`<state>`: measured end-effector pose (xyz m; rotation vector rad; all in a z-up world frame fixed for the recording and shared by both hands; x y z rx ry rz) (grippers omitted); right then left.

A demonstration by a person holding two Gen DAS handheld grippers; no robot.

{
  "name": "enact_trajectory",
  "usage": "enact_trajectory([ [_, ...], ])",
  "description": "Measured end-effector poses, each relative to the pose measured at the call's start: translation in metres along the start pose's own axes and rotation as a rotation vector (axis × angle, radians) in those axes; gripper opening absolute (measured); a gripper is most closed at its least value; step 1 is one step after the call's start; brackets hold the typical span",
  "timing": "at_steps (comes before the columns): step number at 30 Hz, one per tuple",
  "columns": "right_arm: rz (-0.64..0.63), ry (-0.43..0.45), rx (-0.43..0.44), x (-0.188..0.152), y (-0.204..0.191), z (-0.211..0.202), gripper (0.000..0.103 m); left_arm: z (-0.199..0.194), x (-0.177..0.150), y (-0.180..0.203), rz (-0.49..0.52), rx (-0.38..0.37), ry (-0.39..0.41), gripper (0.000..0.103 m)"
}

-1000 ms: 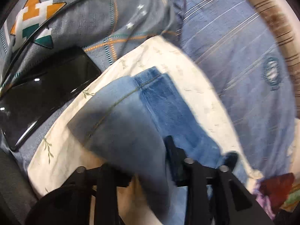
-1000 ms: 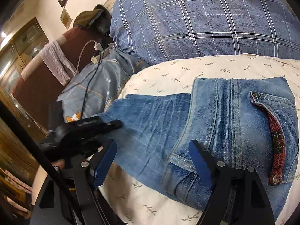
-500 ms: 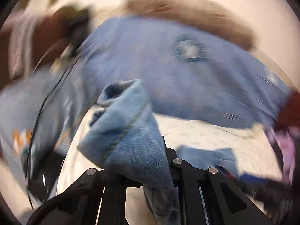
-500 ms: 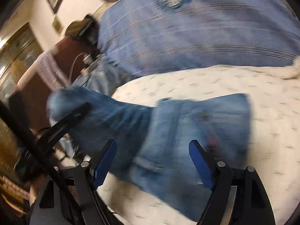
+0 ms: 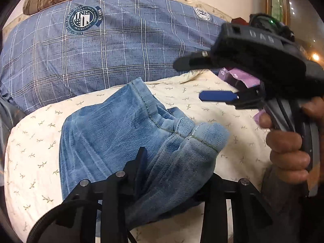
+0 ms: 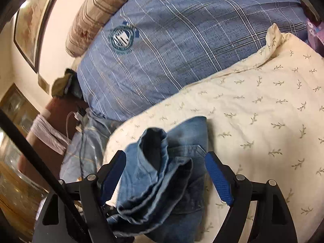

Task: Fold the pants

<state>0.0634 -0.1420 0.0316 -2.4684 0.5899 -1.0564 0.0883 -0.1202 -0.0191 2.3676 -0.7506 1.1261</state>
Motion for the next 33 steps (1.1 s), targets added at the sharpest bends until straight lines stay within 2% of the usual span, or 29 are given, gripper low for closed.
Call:
enact_trajectory([
  [3, -0.028, -0.035, 0.062, -0.005, -0.011, 0.008, 0.082, -0.008, 0.001, -0.007, -0.036, -0.049, -0.006, 0.039],
  [5, -0.064, -0.091, 0.070, -0.010, -0.021, 0.023, 0.082, -0.005, 0.005, -0.013, -0.042, -0.078, -0.017, 0.043],
  [6, -0.081, -0.126, 0.057, -0.013, -0.023, 0.034, 0.082, -0.006, 0.005, -0.012, -0.037, -0.085, -0.018, 0.044],
  [9, -0.105, -0.160, -0.015, -0.019, -0.017, 0.048, 0.078, -0.017, 0.007, -0.009, -0.031, -0.147, -0.020, 0.051],
  [11, -0.086, -0.167, -0.031, -0.021, -0.009, 0.050, 0.076, -0.025, 0.009, -0.007, -0.033, -0.200, -0.009, 0.053],
  [13, -0.051, -0.167, -0.018, -0.020, 0.000, 0.047, 0.076, -0.024, 0.012, -0.012, -0.042, -0.221, -0.006, 0.055],
  [16, -0.027, -0.162, -0.029, -0.017, 0.009, 0.047, 0.075, -0.016, 0.010, -0.023, -0.098, -0.282, -0.034, 0.055],
  [18, -0.015, -0.157, -0.014, -0.013, 0.010, 0.049, 0.071, -0.014, 0.008, -0.026, -0.138, -0.336, -0.061, 0.053],
  [20, -0.044, -0.150, 0.013, -0.005, 0.000, 0.050, 0.071, -0.016, 0.008, -0.029, -0.162, -0.384, -0.068, 0.054],
  [23, -0.131, -0.162, 0.043, 0.001, -0.020, 0.058, 0.069, -0.013, 0.004, -0.032, -0.175, -0.410, -0.093, 0.055],
  [24, -0.146, -0.184, 0.042, -0.001, -0.023, 0.065, 0.067, -0.009, 0.001, -0.033, -0.175, -0.415, -0.113, 0.055],
  [26, -0.167, -0.215, 0.003, -0.009, -0.022, 0.076, 0.042, -0.002, -0.003, -0.034, -0.159, -0.400, -0.137, 0.054],
  [27, -0.184, -0.227, -0.033, -0.012, -0.019, 0.080, 0.036, 0.001, -0.005, -0.033, -0.146, -0.394, -0.144, 0.054],
  [28, -0.196, -0.237, -0.067, -0.015, -0.016, 0.083, 0.021, 0.001, -0.006, -0.031, -0.126, -0.388, -0.145, 0.054],
  [29, -0.189, -0.234, -0.075, -0.015, -0.013, 0.081, 0.020, 0.001, -0.006, -0.030, -0.109, -0.379, -0.143, 0.053],
  [30, -0.171, -0.223, -0.053, -0.013, -0.015, 0.074, 0.019, -0.001, -0.006, -0.027, -0.100, -0.377, -0.143, 0.047],
  [33, -0.208, -0.173, -0.034, -0.010, -0.025, 0.049, 0.018, -0.001, -0.012, -0.024, -0.077, -0.393, -0.148, 0.046],
])
Point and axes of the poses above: each gripper's, at about its wrist camera, not at the fingertips, and z roughly the way its jaws point, y to its right, x to its top, the point moved 7 cm from there along z, roughly the way its jaws point, and after that the axes turned 4 degrees about -x, right-handed, at the moved point
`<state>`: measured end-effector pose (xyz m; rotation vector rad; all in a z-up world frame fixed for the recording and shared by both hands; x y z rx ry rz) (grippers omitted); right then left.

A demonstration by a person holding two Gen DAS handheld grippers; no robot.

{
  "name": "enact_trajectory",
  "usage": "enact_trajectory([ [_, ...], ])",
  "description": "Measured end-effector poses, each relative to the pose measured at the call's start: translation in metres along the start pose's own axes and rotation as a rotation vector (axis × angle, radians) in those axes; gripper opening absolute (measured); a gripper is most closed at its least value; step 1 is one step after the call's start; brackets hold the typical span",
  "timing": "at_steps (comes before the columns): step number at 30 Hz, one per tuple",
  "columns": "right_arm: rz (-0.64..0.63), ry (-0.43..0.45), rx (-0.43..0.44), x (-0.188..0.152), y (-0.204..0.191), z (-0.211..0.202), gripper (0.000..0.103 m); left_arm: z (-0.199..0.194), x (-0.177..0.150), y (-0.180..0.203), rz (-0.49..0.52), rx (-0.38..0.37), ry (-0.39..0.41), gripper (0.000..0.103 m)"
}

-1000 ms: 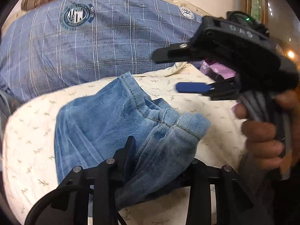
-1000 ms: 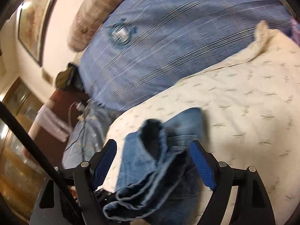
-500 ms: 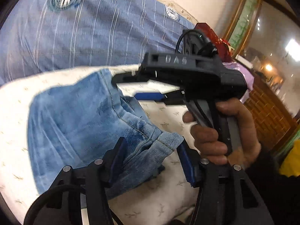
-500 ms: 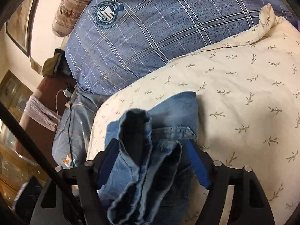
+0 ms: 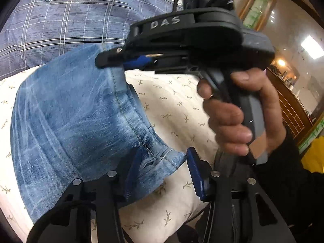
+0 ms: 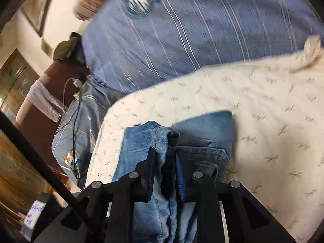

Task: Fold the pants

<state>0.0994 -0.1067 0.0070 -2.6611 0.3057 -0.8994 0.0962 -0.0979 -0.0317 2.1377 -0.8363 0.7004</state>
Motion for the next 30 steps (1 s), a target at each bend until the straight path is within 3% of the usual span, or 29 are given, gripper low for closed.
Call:
enact_trajectory([
  [3, 0.059, -0.097, -0.094, -0.013, 0.028, 0.026, 0.018, 0.019, -0.010, -0.010, -0.005, 0.009, -0.049, 0.046],
  [5, 0.102, -0.149, -0.077, -0.020, 0.040, 0.038, 0.019, 0.016, -0.009, -0.006, 0.021, 0.024, -0.040, 0.046],
  [8, 0.103, -0.081, -0.056, -0.015, 0.035, 0.021, 0.028, 0.002, -0.008, -0.004, -0.023, 0.002, -0.011, 0.047],
  [9, 0.087, -0.050, -0.059, -0.014, 0.031, 0.012, 0.035, -0.006, -0.009, -0.005, -0.050, -0.005, 0.000, 0.048],
  [11, 0.105, 0.015, -0.042, -0.015, 0.028, -0.007, 0.070, -0.025, -0.012, -0.004, -0.089, -0.013, 0.028, 0.049],
  [12, 0.123, 0.045, -0.025, -0.017, 0.027, -0.017, 0.073, -0.034, -0.014, -0.001, -0.091, -0.013, 0.043, 0.051],
  [17, 0.203, 0.056, 0.002, -0.046, 0.029, -0.033, 0.077, -0.089, -0.010, -0.007, -0.159, 0.006, 0.156, 0.066],
  [20, 0.235, -0.003, -0.038, -0.061, 0.033, -0.020, 0.077, -0.106, -0.008, -0.039, -0.247, 0.159, 0.202, 0.071],
  [23, 0.216, -0.086, -0.083, -0.073, 0.034, 0.004, 0.076, -0.110, -0.014, -0.098, -0.409, 0.383, 0.188, 0.069],
  [24, 0.193, -0.122, -0.139, -0.078, 0.036, 0.015, 0.074, -0.110, -0.016, -0.110, -0.434, 0.426, 0.186, 0.069],
  [25, 0.189, -0.131, -0.141, -0.081, 0.036, 0.019, 0.069, -0.108, -0.024, -0.126, -0.455, 0.467, 0.166, 0.068],
  [26, 0.195, -0.129, -0.127, -0.081, 0.035, 0.019, 0.065, -0.101, -0.029, -0.132, -0.476, 0.463, 0.136, 0.063],
  [28, 0.172, -0.126, -0.124, -0.080, 0.032, 0.016, 0.058, -0.086, -0.042, -0.134, -0.552, 0.347, 0.090, 0.057],
  [29, 0.163, -0.129, -0.126, -0.080, 0.031, 0.016, 0.057, -0.084, -0.041, -0.136, -0.569, 0.331, 0.095, 0.057],
  [30, 0.164, -0.136, -0.128, -0.081, 0.032, 0.017, 0.056, -0.085, -0.039, -0.140, -0.566, 0.337, 0.102, 0.051],
])
Point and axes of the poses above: each gripper's, at about its wrist camera, not at the fingertips, and z roughly the way its jaws point, y to its right, x to its top, the point moved 7 cm from there along z, roughly the way its jaws point, and after that the axes turned 4 degrees about -x, right-handed, at the moved point
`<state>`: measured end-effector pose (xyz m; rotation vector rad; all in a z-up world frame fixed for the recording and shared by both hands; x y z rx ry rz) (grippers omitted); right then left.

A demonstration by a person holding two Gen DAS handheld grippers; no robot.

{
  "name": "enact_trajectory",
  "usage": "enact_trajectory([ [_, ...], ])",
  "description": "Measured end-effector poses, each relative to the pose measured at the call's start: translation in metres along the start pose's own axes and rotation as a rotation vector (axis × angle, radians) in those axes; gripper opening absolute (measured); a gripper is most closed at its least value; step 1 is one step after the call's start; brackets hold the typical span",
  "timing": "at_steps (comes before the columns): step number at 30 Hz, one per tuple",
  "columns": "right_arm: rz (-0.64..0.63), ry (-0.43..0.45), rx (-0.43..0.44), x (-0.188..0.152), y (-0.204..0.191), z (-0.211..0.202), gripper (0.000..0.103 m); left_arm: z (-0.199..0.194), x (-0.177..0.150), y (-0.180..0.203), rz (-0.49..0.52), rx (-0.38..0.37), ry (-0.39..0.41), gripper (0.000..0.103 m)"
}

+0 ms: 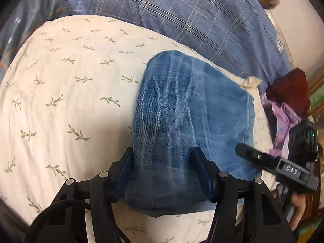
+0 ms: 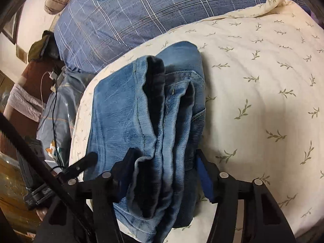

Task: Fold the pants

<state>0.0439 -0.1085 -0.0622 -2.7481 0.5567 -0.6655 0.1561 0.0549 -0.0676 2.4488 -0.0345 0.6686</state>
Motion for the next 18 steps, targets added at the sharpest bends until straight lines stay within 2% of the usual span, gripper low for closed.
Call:
enact_trajectory([
  [1, 0.002, -0.003, 0.007, 0.000, 0.000, 0.000, 0.052, -0.001, 0.001, 0.000, 0.003, -0.013, -0.006, 0.044],
  [2, 0.000, -0.002, 0.011, 0.000, -0.002, 0.000, 0.046, -0.007, 0.002, -0.005, -0.012, -0.033, 0.001, 0.027],
  [4, -0.009, 0.027, 0.008, 0.001, -0.007, -0.010, 0.033, -0.021, 0.004, 0.006, -0.026, -0.118, 0.034, 0.024],
  [5, -0.022, 0.054, 0.022, 0.003, -0.011, -0.023, 0.030, -0.024, 0.003, 0.010, -0.015, -0.134, 0.044, 0.024],
  [7, -0.039, 0.097, 0.044, 0.006, -0.015, -0.040, 0.030, -0.026, -0.004, 0.012, -0.015, -0.160, 0.017, 0.025],
  [9, -0.045, 0.080, -0.013, 0.007, -0.008, -0.035, 0.036, -0.006, -0.013, 0.007, 0.000, -0.126, -0.064, 0.031],
  [10, -0.041, 0.042, -0.049, 0.004, 0.000, -0.023, 0.048, 0.003, -0.016, 0.003, 0.025, -0.065, -0.110, 0.035],
  [11, -0.022, 0.011, -0.070, 0.002, 0.007, -0.013, 0.060, 0.007, -0.012, 0.002, 0.033, -0.049, -0.112, 0.039],
  [12, 0.031, 0.004, -0.054, 0.001, 0.015, -0.011, 0.065, 0.005, -0.008, 0.002, 0.035, -0.045, -0.098, 0.039],
  [13, 0.053, 0.010, -0.028, 0.002, 0.017, -0.015, 0.066, 0.000, -0.003, 0.001, 0.031, -0.039, -0.078, 0.040],
  [15, 0.056, 0.057, 0.021, 0.011, 0.012, -0.032, 0.069, -0.007, 0.008, 0.000, 0.020, -0.031, -0.049, 0.053],
  [16, 0.061, 0.082, 0.040, 0.016, 0.009, -0.041, 0.079, -0.010, 0.018, -0.002, 0.013, -0.003, -0.026, 0.056],
  [17, 0.071, 0.094, 0.058, 0.022, 0.006, -0.047, 0.085, -0.018, 0.020, -0.001, 0.015, 0.023, -0.017, 0.057],
  [18, 0.071, 0.103, 0.067, 0.029, 0.002, -0.049, 0.085, -0.017, 0.028, 0.001, 0.019, 0.046, -0.012, 0.057],
])
Point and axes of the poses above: each gripper's, at about its wrist camera, not at the fingertips, and z roughly the way its jaws point, y to its right, x to its top, the point moved 7 cm from there along z, roughly the way its jaws point, and after that the axes turned 4 degrees about -x, right-handed, at the moved point
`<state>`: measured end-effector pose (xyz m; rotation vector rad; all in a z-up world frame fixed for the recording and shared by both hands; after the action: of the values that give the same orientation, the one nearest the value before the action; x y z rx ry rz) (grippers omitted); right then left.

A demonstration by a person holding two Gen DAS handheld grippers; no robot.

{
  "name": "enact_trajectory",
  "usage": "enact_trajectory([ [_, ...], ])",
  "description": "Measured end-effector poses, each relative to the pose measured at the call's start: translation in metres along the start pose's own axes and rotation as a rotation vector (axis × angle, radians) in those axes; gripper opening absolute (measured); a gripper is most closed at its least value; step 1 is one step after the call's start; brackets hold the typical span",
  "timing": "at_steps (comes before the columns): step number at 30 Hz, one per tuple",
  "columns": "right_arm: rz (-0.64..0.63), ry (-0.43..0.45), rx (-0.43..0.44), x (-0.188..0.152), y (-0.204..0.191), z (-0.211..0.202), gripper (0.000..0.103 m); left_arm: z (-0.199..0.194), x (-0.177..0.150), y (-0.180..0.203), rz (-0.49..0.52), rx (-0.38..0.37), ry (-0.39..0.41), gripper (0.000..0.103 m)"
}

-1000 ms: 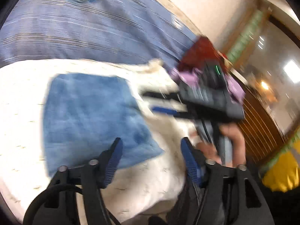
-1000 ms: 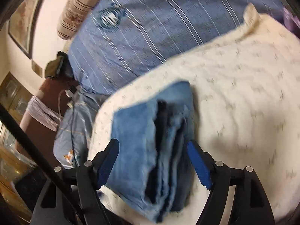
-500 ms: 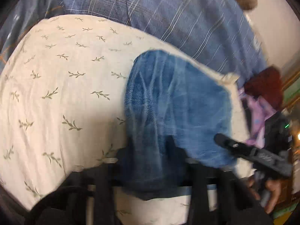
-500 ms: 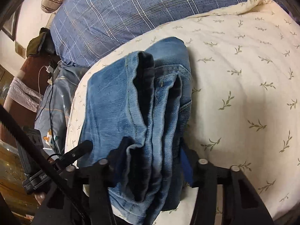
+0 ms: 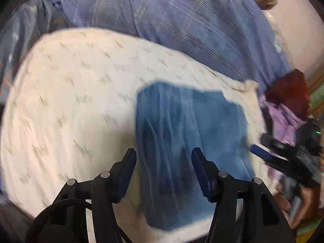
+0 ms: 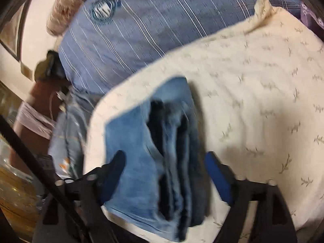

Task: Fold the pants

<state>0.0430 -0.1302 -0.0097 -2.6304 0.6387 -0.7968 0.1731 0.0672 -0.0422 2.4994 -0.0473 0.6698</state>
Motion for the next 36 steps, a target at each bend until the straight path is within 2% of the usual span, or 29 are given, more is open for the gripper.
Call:
enact_trajectory([
  [2, -0.030, -0.047, -0.011, 0.015, -0.014, 0.010, 0.087, 0.004, 0.020, 0.004, 0.000, 0.047, -0.013, 0.058],
  [5, -0.110, -0.198, -0.108, 0.032, -0.021, 0.053, 0.085, 0.037, 0.042, 0.011, 0.006, 0.027, -0.080, 0.058],
  [6, -0.120, -0.199, -0.137, 0.038, -0.018, 0.064, 0.084, 0.046, 0.042, 0.009, -0.014, 0.004, -0.099, 0.057],
  [8, -0.109, -0.179, -0.113, 0.035, -0.008, 0.071, 0.083, 0.059, 0.047, 0.002, -0.014, -0.058, -0.055, 0.057],
  [9, -0.114, -0.184, -0.106, 0.031, -0.005, 0.074, 0.081, 0.061, 0.044, 0.000, -0.010, -0.065, -0.048, 0.053],
  [10, -0.130, -0.196, -0.116, 0.025, -0.001, 0.076, 0.076, 0.065, 0.046, 0.000, -0.014, -0.071, -0.048, 0.048],
  [11, -0.136, -0.204, -0.105, 0.023, 0.000, 0.078, 0.071, 0.064, 0.048, 0.001, -0.017, -0.094, -0.039, 0.040],
  [12, -0.139, -0.199, -0.102, 0.024, 0.001, 0.080, 0.069, 0.062, 0.048, 0.004, -0.003, -0.109, -0.031, 0.031],
  [14, -0.155, -0.196, -0.095, 0.027, -0.004, 0.080, 0.048, 0.058, 0.050, 0.011, 0.003, -0.158, -0.001, 0.017],
  [16, -0.183, -0.153, -0.083, 0.032, -0.011, 0.071, 0.034, 0.045, 0.056, 0.018, 0.008, -0.214, 0.035, 0.015],
  [17, -0.188, -0.134, -0.069, 0.037, -0.015, 0.067, 0.031, 0.039, 0.062, 0.022, 0.015, -0.217, 0.045, 0.015],
  [21, -0.175, 0.002, 0.004, 0.072, -0.022, 0.047, 0.029, 0.020, 0.098, 0.036, 0.064, -0.231, 0.069, 0.016],
  [23, -0.150, 0.047, 0.018, 0.090, -0.023, 0.047, 0.030, 0.024, 0.117, 0.037, 0.056, -0.247, 0.080, 0.017],
  [24, -0.140, 0.062, 0.022, 0.098, -0.021, 0.050, 0.030, 0.030, 0.122, 0.033, 0.065, -0.241, 0.103, 0.022],
  [25, -0.132, 0.077, 0.020, 0.104, -0.018, 0.057, 0.036, 0.042, 0.123, 0.022, 0.077, -0.202, 0.131, 0.027],
  [26, -0.118, 0.072, 0.013, 0.105, -0.013, 0.067, 0.050, 0.054, 0.121, 0.011, 0.059, -0.156, 0.139, 0.035],
  [28, -0.046, -0.009, -0.058, 0.098, 0.009, 0.094, 0.055, 0.079, 0.108, -0.017, -0.034, -0.079, 0.096, 0.035],
  [29, -0.010, -0.041, -0.087, 0.093, 0.018, 0.099, 0.057, 0.088, 0.103, -0.023, -0.052, -0.087, 0.044, 0.035],
  [31, 0.053, -0.055, -0.019, 0.091, 0.019, 0.094, 0.064, 0.085, 0.103, -0.027, -0.068, -0.101, 0.029, 0.039],
  [33, 0.080, -0.026, 0.023, 0.090, 0.015, 0.079, 0.075, 0.074, 0.102, -0.027, -0.081, -0.132, 0.058, 0.061],
  [34, 0.076, -0.010, 0.029, 0.089, 0.015, 0.074, 0.084, 0.071, 0.100, -0.027, -0.085, -0.136, 0.055, 0.064],
  [36, 0.070, -0.008, 0.015, 0.084, 0.014, 0.070, 0.086, 0.068, 0.093, -0.030, -0.080, -0.134, 0.036, 0.065],
])
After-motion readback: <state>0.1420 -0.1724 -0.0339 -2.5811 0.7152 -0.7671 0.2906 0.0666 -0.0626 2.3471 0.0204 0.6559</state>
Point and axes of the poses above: each gripper's, at about its wrist camera, not at the fingertips, and z roughly the way its jaws point, y to its right, x to its top, the point moved 7 cm from there along z, roughly the way its jaws point, and after that the axes turned 4 degrees about -x, right-handed, at the moved point
